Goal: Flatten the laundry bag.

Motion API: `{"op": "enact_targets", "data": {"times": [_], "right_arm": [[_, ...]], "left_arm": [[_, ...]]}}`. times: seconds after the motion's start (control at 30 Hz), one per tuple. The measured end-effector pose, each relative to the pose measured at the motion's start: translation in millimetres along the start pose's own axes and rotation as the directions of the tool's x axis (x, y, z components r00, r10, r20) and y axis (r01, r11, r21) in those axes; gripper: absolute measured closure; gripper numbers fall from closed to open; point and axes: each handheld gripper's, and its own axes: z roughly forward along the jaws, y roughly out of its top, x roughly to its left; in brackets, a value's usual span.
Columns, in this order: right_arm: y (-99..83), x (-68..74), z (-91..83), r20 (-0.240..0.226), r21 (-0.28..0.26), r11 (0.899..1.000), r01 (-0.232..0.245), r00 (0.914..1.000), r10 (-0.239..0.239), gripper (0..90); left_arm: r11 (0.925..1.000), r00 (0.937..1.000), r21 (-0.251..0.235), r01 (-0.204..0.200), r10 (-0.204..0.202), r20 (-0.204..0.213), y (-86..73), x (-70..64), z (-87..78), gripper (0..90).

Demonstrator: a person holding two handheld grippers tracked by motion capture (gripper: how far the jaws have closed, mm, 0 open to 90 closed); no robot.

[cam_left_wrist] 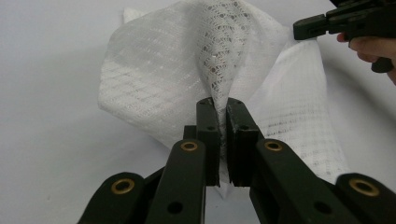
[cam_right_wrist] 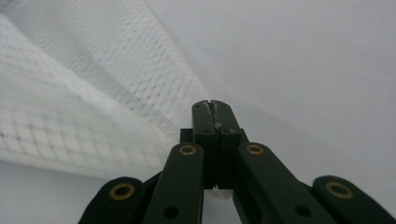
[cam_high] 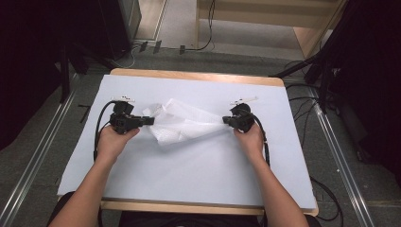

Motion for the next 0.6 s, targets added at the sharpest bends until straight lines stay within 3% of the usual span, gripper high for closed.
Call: {"op": "enact_targets", "data": {"times": [0.2, 0.4, 0.47, 0.6], "right_arm": [[-2.8, -14.5, -8.5, 0.040, -0.010, 0.999, -0.033, 0.9986, 0.033, 90.0], [-9.2, -21.8, -2.9, 0.036, 0.031, 0.997, -0.066, 0.9972, 0.065, 89.5], [-9.6, -22.4, -3.3, 0.045, 0.027, 0.997, -0.074, 0.9963, 0.073, 80.5], [-7.2, -21.0, -13.8, 0.035, -0.007, 0.997, -0.073, 0.9967, 0.073, 74.9]], "left_arm": [[0.9997, 0.9990, -0.008, -0.023, 0.023, 0.037, -1.9, -14.2, -0.6, 86.5], [0.9967, 0.9963, 0.053, -0.061, 0.057, 0.064, -11.5, -34.5, 8.6, 85.5], [0.9941, 0.9951, 0.072, -0.081, 0.077, 0.062, -15.5, -40.5, 10.3, 84.8], [0.9922, 0.9932, 0.083, -0.093, 0.086, 0.078, -22.2, -47.9, 12.0, 83.9]]}}
